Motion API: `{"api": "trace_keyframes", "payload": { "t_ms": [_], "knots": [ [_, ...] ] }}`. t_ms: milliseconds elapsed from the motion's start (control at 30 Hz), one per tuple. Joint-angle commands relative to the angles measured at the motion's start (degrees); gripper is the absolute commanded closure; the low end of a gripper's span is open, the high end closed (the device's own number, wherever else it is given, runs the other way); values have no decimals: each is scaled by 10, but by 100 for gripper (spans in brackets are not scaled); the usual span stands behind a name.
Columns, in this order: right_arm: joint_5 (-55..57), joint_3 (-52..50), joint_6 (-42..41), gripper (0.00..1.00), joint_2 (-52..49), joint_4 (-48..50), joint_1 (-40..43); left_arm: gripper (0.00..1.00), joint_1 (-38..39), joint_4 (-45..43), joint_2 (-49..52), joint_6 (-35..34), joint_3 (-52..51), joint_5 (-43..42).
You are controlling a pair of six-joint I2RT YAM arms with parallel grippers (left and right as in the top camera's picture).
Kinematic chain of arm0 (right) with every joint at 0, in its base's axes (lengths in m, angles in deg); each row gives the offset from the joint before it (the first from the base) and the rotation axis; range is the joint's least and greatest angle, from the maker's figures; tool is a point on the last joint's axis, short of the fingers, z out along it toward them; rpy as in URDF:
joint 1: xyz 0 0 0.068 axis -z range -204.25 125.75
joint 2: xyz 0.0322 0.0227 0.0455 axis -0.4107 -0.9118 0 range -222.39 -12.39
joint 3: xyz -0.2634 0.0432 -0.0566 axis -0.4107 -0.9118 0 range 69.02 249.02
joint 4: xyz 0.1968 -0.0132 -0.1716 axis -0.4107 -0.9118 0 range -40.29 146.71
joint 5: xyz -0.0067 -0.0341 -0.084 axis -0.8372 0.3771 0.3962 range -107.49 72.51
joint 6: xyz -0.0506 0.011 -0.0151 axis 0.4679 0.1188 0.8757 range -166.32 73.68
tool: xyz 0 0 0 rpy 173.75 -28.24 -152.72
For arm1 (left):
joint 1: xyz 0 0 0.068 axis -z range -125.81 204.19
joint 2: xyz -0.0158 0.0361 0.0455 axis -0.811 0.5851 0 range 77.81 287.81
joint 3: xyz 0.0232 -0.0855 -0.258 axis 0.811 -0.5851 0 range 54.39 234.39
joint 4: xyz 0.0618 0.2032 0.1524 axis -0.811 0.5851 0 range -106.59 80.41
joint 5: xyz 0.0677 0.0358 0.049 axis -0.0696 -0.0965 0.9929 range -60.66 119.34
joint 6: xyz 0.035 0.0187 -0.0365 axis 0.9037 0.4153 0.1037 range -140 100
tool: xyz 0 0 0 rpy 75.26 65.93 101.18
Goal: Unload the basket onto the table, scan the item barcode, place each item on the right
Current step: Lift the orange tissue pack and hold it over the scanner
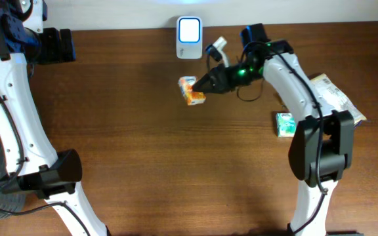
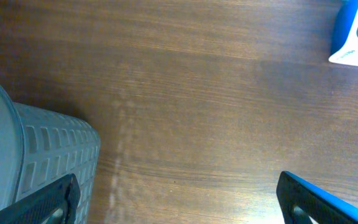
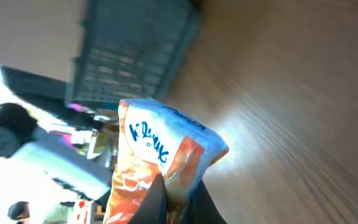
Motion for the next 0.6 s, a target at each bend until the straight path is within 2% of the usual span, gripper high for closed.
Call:
{"api": "trace_keyframes", "payload": {
  "t_ms": [0,67,233,333,467,500,567],
  "knots": [
    [-174,1,57,96,3,10,48,1,-2,0,-1,9,4,-4],
    [-174,1,39,96,4,11,73,1,-2,0,-1,9,4,-4],
    [-174,15,-65,96,4,11,146,1,-2,0,-1,9,4,-4],
    [-174,24,-81,96,4,10,177,1,-2,0,-1,9,4,-4],
    [-173,29,-83,96,5,12,173,1,-2,0,-1,9,4,-4],
    [-139,52,-99,96,7,16,165,1,-2,0,-1,9,4,-4],
    [5,118,-139,96,8,4,141,1,-2,0,-1,9,4,-4]
  ]
}}
